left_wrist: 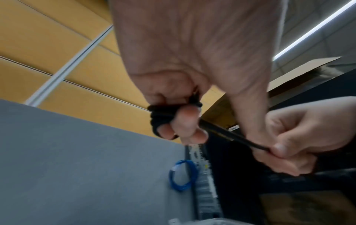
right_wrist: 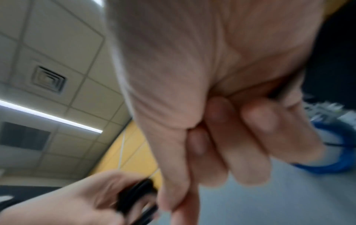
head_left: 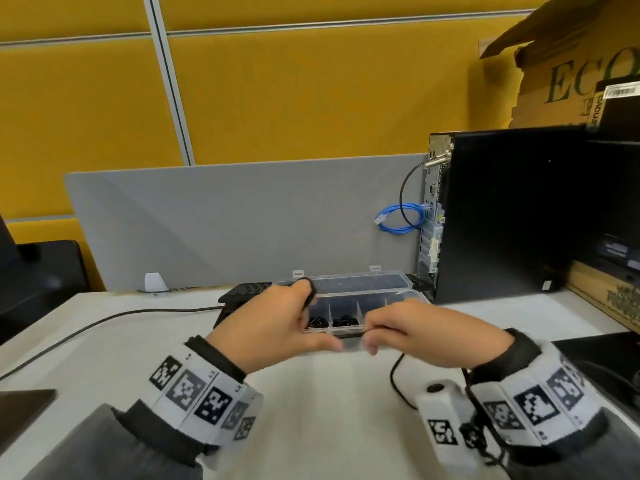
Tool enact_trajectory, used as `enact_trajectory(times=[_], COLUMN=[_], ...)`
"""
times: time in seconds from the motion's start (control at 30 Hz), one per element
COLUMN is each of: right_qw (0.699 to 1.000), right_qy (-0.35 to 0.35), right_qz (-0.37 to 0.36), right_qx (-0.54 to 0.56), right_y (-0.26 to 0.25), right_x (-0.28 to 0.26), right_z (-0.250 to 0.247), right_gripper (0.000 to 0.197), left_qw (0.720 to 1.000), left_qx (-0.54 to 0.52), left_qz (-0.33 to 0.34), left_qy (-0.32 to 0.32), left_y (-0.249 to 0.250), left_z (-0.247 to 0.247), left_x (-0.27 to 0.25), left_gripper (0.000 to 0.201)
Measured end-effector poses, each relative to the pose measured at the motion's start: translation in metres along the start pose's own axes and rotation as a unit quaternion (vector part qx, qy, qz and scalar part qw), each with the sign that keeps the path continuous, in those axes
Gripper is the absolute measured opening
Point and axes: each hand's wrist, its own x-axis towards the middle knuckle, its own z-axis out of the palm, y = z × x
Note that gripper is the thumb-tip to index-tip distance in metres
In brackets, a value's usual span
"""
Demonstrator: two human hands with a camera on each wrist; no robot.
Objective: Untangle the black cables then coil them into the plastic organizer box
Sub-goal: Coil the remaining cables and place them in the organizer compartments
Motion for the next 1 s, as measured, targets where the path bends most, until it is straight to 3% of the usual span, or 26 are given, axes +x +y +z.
enact_trajectory(times=[0.13, 0.3, 0.43, 0.53, 0.6, 0.7, 0.77, 0.8, 0.87, 0.93, 1.0], right_qw=[0.992, 0.963, 0.907, 0.869, 0.891, 0.95, 0.974, 0.976, 0.956, 0.928, 0.927], right_qy=[0.034, -0.025, 0.029, 0.089, 0.167, 0.233, 0.217, 0.217, 0.283, 0.36, 0.364], right_qz=[0.109, 0.238, 0.369, 0.414, 0.372, 0.183, 0.06, 0.016, -0.041, -0.063, -0.064], right_qx=[-0.054, -0.123, -0.202, -0.255, -0.201, -0.099, -0.024, 0.011, 0.07, 0.07, 0.057], right_y=[0.044, 0.095, 0.13, 0.134, 0.111, 0.042, -0.001, -0.015, -0.029, -0.035, -0.04], right_x=[-0.021, -0.048, -0.077, -0.087, -0.077, -0.047, -0.03, -0.024, -0.016, -0.011, -0.006], right_z=[-0.014, -0.033, -0.052, -0.059, -0.055, -0.037, -0.018, -0.008, 0.006, 0.012, 0.012], right_gripper=[0.032, 0.034, 0.027, 0.027, 0.041, 0.074, 0.068, 0.058, 0.035, 0.033, 0.037], left_qw=[0.994, 0.975, 0.967, 0.969, 0.975, 0.996, 0.986, 0.967, 0.904, 0.835, 0.763], left_qx=[0.041, 0.076, 0.109, 0.144, 0.133, -0.003, -0.16, -0.25, -0.425, -0.55, -0.644], left_qz=[-0.099, -0.158, -0.16, -0.147, -0.12, -0.033, 0.012, 0.022, 0.03, 0.037, 0.051], left_qy=[0.032, 0.137, 0.167, 0.139, 0.13, 0.082, 0.053, 0.043, 0.021, -0.004, 0.005], left_y=[-0.041, -0.061, -0.072, -0.064, -0.051, -0.025, -0.002, 0.009, 0.023, 0.035, 0.047], left_z=[-0.016, -0.032, -0.035, -0.031, -0.026, -0.013, -0.01, -0.011, -0.016, -0.021, -0.023], left_x=[-0.002, -0.004, -0.005, -0.004, -0.003, -0.005, -0.008, -0.011, -0.016, -0.022, -0.023], left_gripper=[0.045, 0.045, 0.042, 0.038, 0.04, 0.04, 0.038, 0.038, 0.038, 0.037, 0.038])
